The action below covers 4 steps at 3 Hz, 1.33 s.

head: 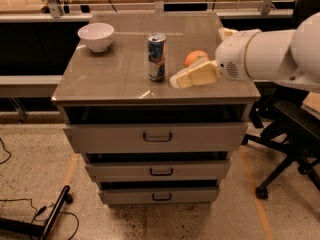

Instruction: Place redbull can into white bowl

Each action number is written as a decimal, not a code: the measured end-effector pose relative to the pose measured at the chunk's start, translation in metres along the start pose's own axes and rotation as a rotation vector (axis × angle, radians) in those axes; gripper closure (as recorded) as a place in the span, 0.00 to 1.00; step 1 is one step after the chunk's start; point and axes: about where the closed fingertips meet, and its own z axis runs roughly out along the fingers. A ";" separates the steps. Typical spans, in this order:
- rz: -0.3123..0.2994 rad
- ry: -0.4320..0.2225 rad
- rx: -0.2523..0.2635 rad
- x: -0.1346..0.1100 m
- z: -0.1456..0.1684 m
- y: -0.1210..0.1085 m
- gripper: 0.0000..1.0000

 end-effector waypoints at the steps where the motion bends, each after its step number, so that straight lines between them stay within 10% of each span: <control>1: 0.081 -0.071 -0.001 -0.011 0.039 -0.002 0.00; 4: 0.179 -0.255 0.101 -0.027 0.088 0.005 0.00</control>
Offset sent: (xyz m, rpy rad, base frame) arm 0.0680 0.0681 -0.0198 0.3230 -0.0669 -0.0678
